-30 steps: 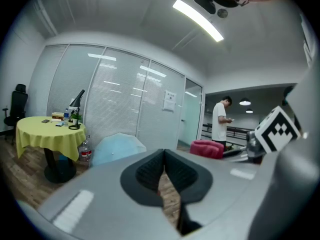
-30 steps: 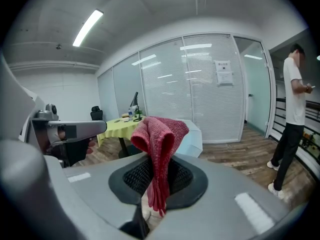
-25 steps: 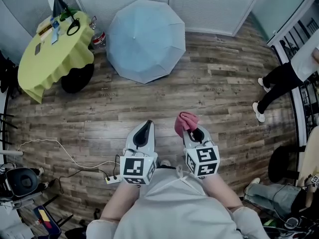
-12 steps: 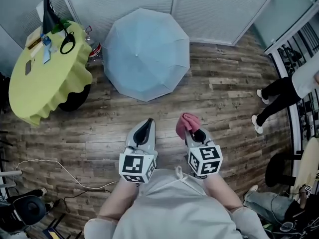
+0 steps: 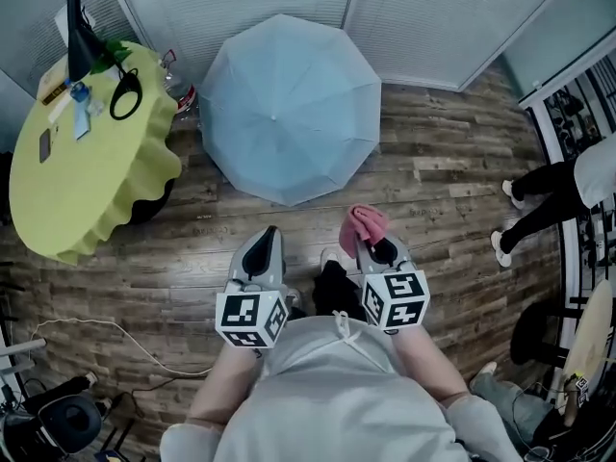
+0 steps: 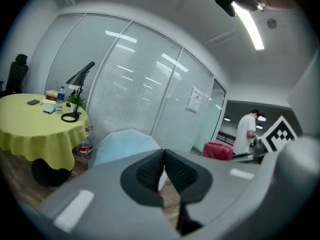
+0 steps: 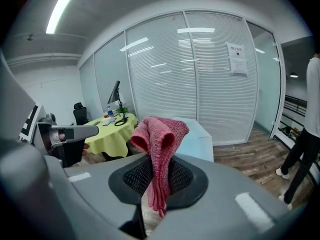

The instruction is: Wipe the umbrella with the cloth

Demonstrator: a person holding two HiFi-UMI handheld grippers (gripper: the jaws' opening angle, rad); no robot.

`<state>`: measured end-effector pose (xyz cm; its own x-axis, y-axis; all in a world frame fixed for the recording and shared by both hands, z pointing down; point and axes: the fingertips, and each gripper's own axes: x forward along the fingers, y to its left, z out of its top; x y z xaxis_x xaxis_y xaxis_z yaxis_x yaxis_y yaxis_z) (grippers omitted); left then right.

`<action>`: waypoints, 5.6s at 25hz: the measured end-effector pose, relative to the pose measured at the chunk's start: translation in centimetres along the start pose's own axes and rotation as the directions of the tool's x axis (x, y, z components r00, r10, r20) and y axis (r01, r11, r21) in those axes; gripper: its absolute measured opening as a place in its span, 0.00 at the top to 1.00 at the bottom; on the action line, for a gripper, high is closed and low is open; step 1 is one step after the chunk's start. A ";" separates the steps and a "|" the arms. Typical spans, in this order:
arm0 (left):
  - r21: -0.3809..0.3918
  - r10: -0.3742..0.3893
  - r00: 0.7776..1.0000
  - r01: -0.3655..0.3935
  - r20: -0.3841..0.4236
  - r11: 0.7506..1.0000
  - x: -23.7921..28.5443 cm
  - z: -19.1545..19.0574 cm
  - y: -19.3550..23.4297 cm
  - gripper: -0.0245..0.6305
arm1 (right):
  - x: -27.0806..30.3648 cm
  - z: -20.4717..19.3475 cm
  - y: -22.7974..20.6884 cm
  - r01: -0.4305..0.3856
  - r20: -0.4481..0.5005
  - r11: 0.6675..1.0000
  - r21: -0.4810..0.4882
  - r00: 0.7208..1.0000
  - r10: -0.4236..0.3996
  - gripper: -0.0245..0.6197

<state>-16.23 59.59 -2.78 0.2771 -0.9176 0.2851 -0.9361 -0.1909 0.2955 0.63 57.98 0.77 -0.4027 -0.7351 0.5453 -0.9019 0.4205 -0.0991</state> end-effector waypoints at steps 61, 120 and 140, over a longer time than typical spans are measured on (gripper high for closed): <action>-0.122 0.155 0.910 -0.217 -0.386 0.969 55.8 -16.1 40.9 0.95 | 80.2 -8.7 -6.0 -0.229 -0.518 0.972 -0.052 0.838 0.170 0.87; -0.022 0.002 0.854 -0.015 -0.520 1.000 84.6 -21.6 13.8 0.95 | 78.9 2.5 -48.2 -0.191 -0.514 0.978 -0.084 0.849 0.122 0.86; -0.024 -0.016 0.821 0.002 -0.571 1.000 86.9 -24.6 11.9 0.95 | 82.6 -2.2 -62.4 0.036 -0.545 0.982 -0.187 0.828 -0.134 0.86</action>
<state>2.07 -13.81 47.89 0.3660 -0.5511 0.7499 -0.9299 -0.1843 0.3184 24.01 -27.84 53.88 -0.1274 -0.3752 0.9181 -0.8705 0.4860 0.0778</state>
